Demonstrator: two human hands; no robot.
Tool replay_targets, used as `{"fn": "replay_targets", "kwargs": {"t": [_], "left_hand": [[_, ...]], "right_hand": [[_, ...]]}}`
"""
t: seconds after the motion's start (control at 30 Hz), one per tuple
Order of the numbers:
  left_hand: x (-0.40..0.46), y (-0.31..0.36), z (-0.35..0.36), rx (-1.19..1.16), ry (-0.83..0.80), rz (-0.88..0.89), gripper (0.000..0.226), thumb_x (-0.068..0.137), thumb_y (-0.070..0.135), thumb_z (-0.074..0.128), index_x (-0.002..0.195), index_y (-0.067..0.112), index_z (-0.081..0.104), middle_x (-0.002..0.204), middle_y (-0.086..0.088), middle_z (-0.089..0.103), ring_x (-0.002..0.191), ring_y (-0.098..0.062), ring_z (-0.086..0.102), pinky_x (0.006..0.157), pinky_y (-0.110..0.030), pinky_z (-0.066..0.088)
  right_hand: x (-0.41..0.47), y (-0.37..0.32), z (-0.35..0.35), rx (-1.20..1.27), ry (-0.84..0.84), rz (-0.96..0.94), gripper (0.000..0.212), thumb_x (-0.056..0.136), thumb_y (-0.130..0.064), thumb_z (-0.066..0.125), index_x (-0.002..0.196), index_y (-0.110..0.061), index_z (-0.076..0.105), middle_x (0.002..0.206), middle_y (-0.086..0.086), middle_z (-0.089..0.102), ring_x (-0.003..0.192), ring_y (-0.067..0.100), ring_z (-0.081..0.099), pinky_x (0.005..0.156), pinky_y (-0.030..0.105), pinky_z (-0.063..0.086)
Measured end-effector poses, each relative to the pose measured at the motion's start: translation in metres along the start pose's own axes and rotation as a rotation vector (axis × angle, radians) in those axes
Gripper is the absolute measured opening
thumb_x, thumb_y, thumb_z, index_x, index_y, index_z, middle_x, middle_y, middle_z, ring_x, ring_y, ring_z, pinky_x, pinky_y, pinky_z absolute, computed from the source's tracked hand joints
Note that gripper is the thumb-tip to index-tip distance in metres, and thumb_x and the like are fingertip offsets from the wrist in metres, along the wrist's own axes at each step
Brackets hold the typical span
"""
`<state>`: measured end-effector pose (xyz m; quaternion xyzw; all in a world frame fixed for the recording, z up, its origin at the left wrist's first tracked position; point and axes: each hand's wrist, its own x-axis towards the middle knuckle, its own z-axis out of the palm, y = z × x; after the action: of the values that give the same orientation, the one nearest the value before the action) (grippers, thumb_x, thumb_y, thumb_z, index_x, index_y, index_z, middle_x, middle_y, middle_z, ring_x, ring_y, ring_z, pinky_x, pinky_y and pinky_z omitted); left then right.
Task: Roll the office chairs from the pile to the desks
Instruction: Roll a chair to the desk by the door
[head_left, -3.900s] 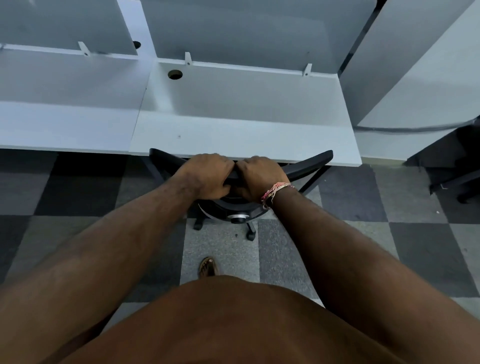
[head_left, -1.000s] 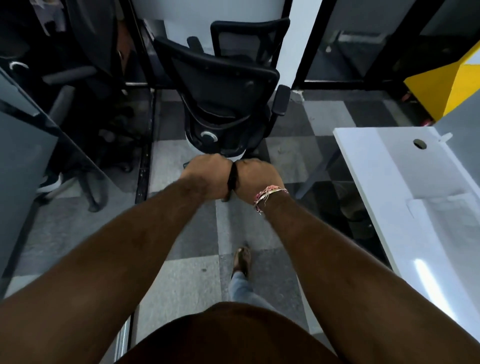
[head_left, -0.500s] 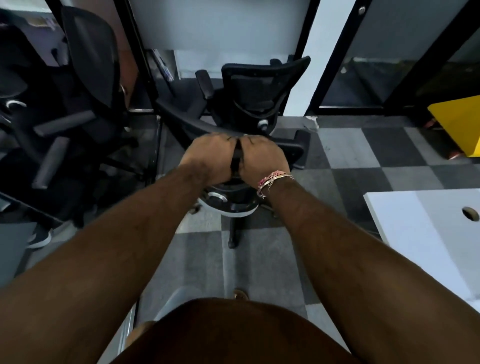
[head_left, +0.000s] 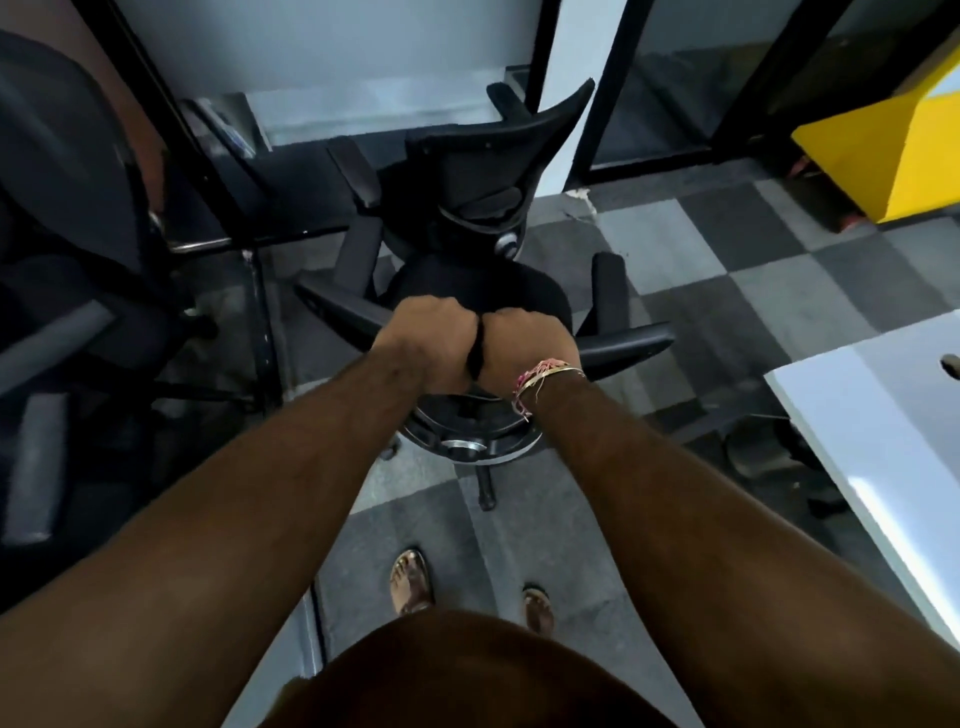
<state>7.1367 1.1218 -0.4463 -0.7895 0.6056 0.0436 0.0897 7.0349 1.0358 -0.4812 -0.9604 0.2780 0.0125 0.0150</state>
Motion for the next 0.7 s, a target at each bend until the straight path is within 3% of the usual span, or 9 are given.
{"fn": "replay_targets", "kwargs": {"t": [0.2, 0.33, 0.53, 0.7], "left_hand": [[0.004, -0.013, 0.009, 0.044, 0.004, 0.101, 0.019, 0.089, 0.037, 0.066, 0.095, 0.019, 0.069, 0.096, -0.004, 0.07, 0.093, -0.027, 0.069, 0.071, -0.032, 0.045], [-0.012, -0.003, 0.017, -0.004, -0.016, 0.111, 0.025, 0.084, 0.052, 0.065, 0.078, 0.028, 0.06, 0.087, 0.002, 0.071, 0.085, -0.024, 0.071, 0.071, -0.033, 0.052], [-0.042, 0.037, 0.02, -0.015, -0.009, 0.121, 0.035, 0.077, 0.058, 0.068, 0.071, 0.025, 0.059, 0.065, 0.008, 0.054, 0.073, -0.023, 0.069, 0.068, -0.035, 0.056], [-0.084, 0.09, 0.027, -0.002, -0.012, 0.144, 0.036, 0.078, 0.062, 0.064, 0.07, 0.027, 0.057, 0.063, 0.009, 0.05, 0.063, -0.02, 0.056, 0.065, -0.033, 0.053]], "right_hand": [[-0.009, -0.015, -0.003, -0.059, -0.015, 0.09, 0.012, 0.08, -0.036, 0.061, 0.079, -0.024, 0.063, 0.078, -0.003, 0.068, 0.07, 0.025, 0.067, 0.056, 0.03, 0.04], [-0.029, -0.022, 0.001, -0.079, -0.004, 0.096, 0.012, 0.082, -0.034, 0.061, 0.076, -0.025, 0.06, 0.078, -0.003, 0.067, 0.071, 0.025, 0.067, 0.056, 0.03, 0.038], [-0.076, -0.011, 0.003, -0.1, 0.002, 0.081, 0.011, 0.083, -0.034, 0.062, 0.081, -0.024, 0.064, 0.077, -0.002, 0.066, 0.071, 0.025, 0.066, 0.057, 0.031, 0.038], [-0.145, 0.002, 0.001, -0.114, -0.027, 0.045, 0.012, 0.081, -0.035, 0.062, 0.083, -0.024, 0.065, 0.079, -0.001, 0.066, 0.07, 0.025, 0.065, 0.058, 0.031, 0.041]]}}
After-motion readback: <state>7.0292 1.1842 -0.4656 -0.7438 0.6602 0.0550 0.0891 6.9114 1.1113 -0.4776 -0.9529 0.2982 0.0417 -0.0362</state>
